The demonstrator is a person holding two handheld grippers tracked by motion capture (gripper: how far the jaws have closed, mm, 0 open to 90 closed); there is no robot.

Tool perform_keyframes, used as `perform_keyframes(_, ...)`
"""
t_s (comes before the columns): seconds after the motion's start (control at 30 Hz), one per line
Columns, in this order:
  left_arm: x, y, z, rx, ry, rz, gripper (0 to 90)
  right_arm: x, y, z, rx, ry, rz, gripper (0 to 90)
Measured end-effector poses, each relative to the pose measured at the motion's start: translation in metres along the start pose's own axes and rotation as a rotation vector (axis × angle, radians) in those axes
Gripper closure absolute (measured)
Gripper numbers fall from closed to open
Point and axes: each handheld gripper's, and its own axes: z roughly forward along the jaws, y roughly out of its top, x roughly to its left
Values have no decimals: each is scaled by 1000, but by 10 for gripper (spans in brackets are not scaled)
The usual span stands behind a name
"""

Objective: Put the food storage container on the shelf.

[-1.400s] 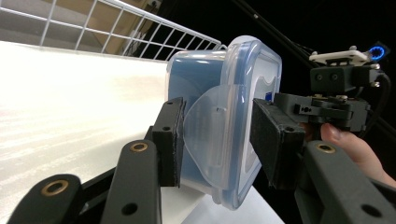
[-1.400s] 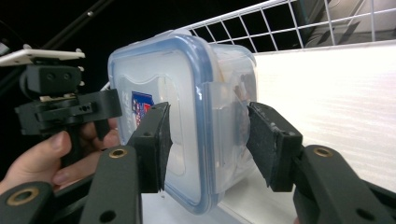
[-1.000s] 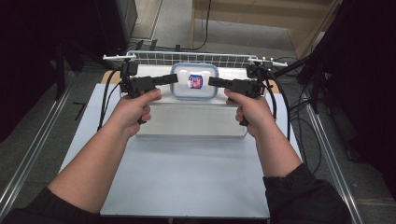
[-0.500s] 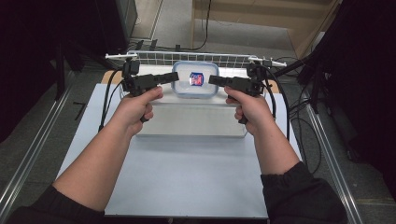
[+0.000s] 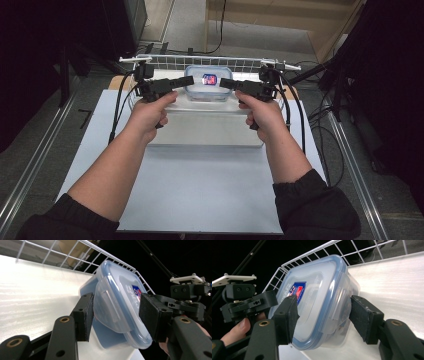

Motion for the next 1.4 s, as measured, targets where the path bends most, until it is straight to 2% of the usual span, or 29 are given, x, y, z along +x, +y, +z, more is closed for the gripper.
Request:
perform_keyframes(0.13,-3,0,-1,-11,37,26,453,1,0,-1,-5,-21,-14,396)
perform_keyframes(0.27,-7,0,-6,-40,66,56,457,3,0,-2,-3,-37,-22,347)
perform_keyframes(0.33,-10,0,-10,-51,83,82,446,6,0,-5,-8,-44,-41,323)
perform_keyframes(0.5,-20,-3,-22,-59,117,150,411,18,-5,-17,-31,-89,-126,288)
perform_keyframes(0.6,-28,-6,-26,-59,132,184,400,24,-8,-23,-56,-93,-146,277)
perform_keyframes(0.67,-31,-9,-31,-74,133,191,386,28,-10,-27,-73,-102,-163,274)
perform_keyframes(0.77,-37,-14,-38,-96,169,239,364,33,-13,-33,-95,-110,-195,254)
perform_keyframes(0.83,-37,-19,-42,-104,189,270,356,36,-18,-36,-103,-123,-230,250)
perform_keyframes(1.0,-32,-34,-52,-95,240,307,330,39,-37,-42,-110,-177,-332,261)
perform_keyframes(1.07,-30,-41,-57,-97,233,316,321,38,-45,-44,-115,-198,-364,255)
perform_keyframes(1.13,-29,-48,-61,-96,238,335,316,36,-53,-47,-123,-211,-375,244)
perform_keyframes(1.2,-30,-58,-64,-89,241,378,310,33,-60,-48,-132,-221,-394,232)
perform_keyframes(1.3,-32,-77,-69,-86,250,480,322,28,-74,-49,-143,-247,-418,225)
perform_keyframes(1.4,-31,-96,-74,-74,250,518,319,24,-91,-51,-139,-266,-451,212)
